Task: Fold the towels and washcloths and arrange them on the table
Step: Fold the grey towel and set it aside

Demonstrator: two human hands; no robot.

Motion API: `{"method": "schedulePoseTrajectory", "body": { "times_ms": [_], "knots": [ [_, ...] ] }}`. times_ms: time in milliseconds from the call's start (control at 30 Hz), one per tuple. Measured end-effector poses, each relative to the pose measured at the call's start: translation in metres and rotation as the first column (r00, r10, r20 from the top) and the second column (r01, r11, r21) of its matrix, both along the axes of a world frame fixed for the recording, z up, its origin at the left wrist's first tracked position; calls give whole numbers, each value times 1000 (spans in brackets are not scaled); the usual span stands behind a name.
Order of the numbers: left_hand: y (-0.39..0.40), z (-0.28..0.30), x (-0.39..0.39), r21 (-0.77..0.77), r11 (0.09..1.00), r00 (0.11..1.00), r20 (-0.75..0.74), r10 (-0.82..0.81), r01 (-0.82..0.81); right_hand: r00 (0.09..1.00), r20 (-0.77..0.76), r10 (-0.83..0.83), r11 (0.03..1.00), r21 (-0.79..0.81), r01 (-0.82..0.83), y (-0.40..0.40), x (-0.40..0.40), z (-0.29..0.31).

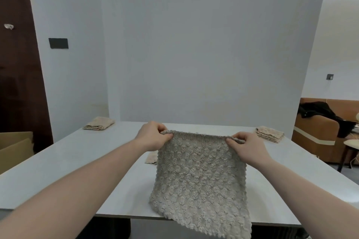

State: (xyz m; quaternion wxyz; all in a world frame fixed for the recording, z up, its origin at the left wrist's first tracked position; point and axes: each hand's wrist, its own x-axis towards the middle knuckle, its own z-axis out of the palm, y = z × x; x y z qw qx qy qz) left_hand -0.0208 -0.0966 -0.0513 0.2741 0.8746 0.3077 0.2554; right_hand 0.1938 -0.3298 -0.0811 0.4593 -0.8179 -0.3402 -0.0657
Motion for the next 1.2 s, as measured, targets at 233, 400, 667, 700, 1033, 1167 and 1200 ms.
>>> {"method": "schedulePoseTrajectory", "body": {
  "times_ms": [233, 400, 667, 700, 1033, 1167, 1200],
  "knots": [
    [23, -29, 35, -161, 986, 995, 79, 57, -44, 989, 88, -121, 981, -142, 133, 27, 31, -21],
    [37, -43, 52, -189, 979, 992, 92, 89, -70, 985, 106, -138, 971, -181, 156, 43, 45, -32],
    [45, -58, 62, -146, 986, 990, 101, 101, -86, 986, 114, -119, 983, -130, 133, 55, 50, -36],
    [45, -59, 61, -139, 987, 991, 100, 92, -77, 987, 111, -114, 984, -125, 127, 55, 51, -37],
    [28, -63, 24, -35, 999, 996, 87, -23, 26, 987, 154, 37, 988, -151, -13, 18, 27, -39],
    [15, -72, 2, 12, 997, 994, 74, -74, 74, 971, 221, 97, 973, -224, -46, -6, 7, -44],
    [12, -75, -3, 17, 997, 994, 76, -81, 80, 968, 228, 110, 969, -243, -53, -11, 3, -47]
  ]
}}
